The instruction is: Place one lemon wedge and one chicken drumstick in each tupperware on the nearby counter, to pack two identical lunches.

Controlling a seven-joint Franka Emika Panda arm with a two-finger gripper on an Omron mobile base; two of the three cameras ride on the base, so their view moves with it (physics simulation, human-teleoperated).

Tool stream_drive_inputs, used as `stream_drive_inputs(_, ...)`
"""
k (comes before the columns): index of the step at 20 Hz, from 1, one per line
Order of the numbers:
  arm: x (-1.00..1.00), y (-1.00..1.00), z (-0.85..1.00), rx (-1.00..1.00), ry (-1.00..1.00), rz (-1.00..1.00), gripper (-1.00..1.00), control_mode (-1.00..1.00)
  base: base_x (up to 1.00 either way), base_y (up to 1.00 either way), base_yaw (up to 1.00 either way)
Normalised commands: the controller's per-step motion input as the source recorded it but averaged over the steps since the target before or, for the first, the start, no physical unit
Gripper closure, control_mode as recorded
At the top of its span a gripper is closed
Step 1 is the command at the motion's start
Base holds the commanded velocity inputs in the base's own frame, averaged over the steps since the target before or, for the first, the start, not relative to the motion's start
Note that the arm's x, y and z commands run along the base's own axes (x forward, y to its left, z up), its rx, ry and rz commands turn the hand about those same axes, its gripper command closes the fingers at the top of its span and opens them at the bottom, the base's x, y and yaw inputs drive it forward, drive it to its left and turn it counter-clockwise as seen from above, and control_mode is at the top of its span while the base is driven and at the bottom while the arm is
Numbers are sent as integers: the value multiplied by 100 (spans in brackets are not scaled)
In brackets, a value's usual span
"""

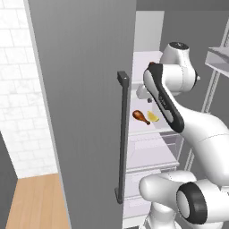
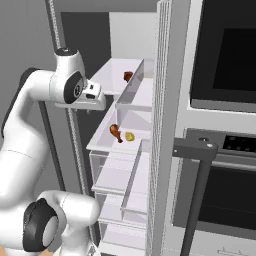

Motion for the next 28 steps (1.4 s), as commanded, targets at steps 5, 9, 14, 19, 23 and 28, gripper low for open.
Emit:
stream_drive_inputs(5, -1, -26, -12, 0, -1, 0, -100, -100, 0, 0, 0)
stream_drive_inputs(9, -9, -96, -59, -2, -12, 0, -100, -100, 0, 0, 0)
stream_drive_inputs(14, 19, -50, -81, -14, -14, -1, -100, -100, 0, 0, 0)
stream_drive_inputs(19, 62, -2, -66, -10, -17, 0, -100, -100, 0, 0, 0)
stream_drive_inputs(23, 64, -21, -51, -1, -14, 0, -100, -100, 0, 0, 0)
stream_drive_inputs(28, 57, -28, -37, 9, -14, 0, -100, -100, 0, 0, 0)
